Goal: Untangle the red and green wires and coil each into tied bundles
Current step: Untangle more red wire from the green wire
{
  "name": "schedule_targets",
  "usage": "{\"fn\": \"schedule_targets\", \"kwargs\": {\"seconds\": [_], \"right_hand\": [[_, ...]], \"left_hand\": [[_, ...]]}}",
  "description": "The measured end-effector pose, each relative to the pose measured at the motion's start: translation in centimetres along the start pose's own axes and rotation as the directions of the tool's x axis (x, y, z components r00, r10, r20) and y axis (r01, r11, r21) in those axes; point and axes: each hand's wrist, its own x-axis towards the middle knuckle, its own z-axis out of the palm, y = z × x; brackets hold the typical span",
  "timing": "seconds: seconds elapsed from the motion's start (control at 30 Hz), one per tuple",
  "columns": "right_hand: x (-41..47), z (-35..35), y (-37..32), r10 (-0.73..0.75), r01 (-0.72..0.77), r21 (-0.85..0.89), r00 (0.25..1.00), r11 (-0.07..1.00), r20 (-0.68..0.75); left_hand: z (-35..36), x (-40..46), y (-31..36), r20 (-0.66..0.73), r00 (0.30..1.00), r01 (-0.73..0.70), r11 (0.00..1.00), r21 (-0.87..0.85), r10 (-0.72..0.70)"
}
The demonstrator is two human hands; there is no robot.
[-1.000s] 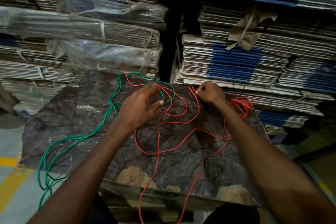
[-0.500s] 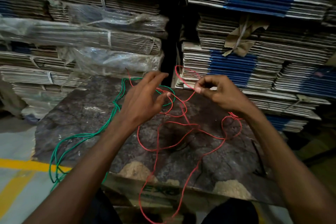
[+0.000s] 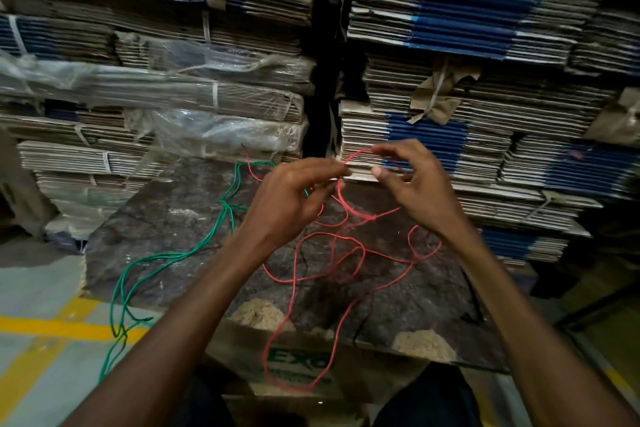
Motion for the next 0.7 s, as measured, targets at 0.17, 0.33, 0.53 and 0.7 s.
{"fn": "schedule_targets", "kwargs": {"seconds": [0.17,0.33,0.53,0.7], "right_hand": [[0.6,1.4,1.0,-0.003,0.009,-0.124,0.999,0.992,0.053],[0.7,1.2,0.6,0.028,-0.027,0.084,0.999,0.996,-0.015],[0.7,0.2,0.6,-0.005,0.007,0.071,0.999,0.997,-0.034],[1.2,0.0,0.3,-0.002,0.007,0.096,0.999,0.995,-0.054]], "left_hand": [[-0.1,-1.3,1.1,0.128,0.967,0.254,0.898,-0.360,-0.222],[-0.6,-2.6,2.3,0.304,0.825,0.528,0.457,-0.716,-0.476],[-1.1,-3.1,1.9,0.429,0.690,0.628,0.187,-0.756,-0.582],[-0.7,-3.9,1.8,0.543,0.636,0.723,0.177,-0.668,-0.549]]}}
